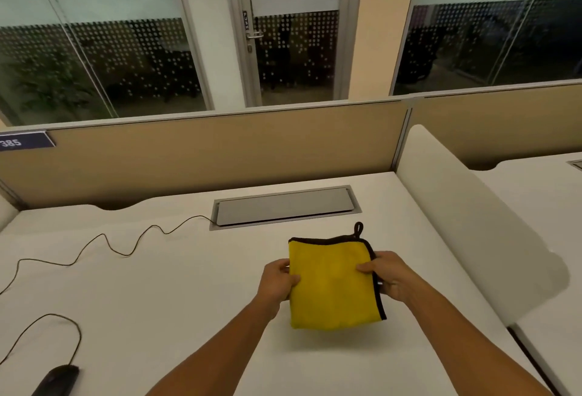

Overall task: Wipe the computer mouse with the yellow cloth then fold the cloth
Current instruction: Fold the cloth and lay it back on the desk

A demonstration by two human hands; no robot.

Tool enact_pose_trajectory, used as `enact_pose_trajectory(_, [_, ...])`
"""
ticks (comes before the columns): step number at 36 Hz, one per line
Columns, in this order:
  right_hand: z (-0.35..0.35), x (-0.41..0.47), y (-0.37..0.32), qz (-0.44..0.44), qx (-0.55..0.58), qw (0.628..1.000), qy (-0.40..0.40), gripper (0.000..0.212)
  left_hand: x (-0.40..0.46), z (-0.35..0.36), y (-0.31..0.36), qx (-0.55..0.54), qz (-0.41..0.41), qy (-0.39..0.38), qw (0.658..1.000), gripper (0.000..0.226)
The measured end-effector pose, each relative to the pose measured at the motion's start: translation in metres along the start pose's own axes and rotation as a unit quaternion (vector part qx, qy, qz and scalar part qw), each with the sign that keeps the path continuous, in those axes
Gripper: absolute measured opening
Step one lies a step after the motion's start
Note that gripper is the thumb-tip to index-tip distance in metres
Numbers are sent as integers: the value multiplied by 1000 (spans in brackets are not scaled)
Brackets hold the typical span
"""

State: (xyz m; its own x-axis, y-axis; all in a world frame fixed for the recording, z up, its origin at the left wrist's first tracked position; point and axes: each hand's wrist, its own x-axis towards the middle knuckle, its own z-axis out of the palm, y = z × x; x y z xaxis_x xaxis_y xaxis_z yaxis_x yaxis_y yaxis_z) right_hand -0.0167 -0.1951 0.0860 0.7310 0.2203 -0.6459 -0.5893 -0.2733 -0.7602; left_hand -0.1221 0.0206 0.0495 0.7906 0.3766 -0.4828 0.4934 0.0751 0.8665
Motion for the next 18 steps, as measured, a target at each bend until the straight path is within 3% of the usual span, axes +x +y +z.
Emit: enact_pose_trajectory(18, [-23, 105, -41, -27, -22, 995, 95, 45, 116, 53, 18, 22, -17, 12, 1000, 47])
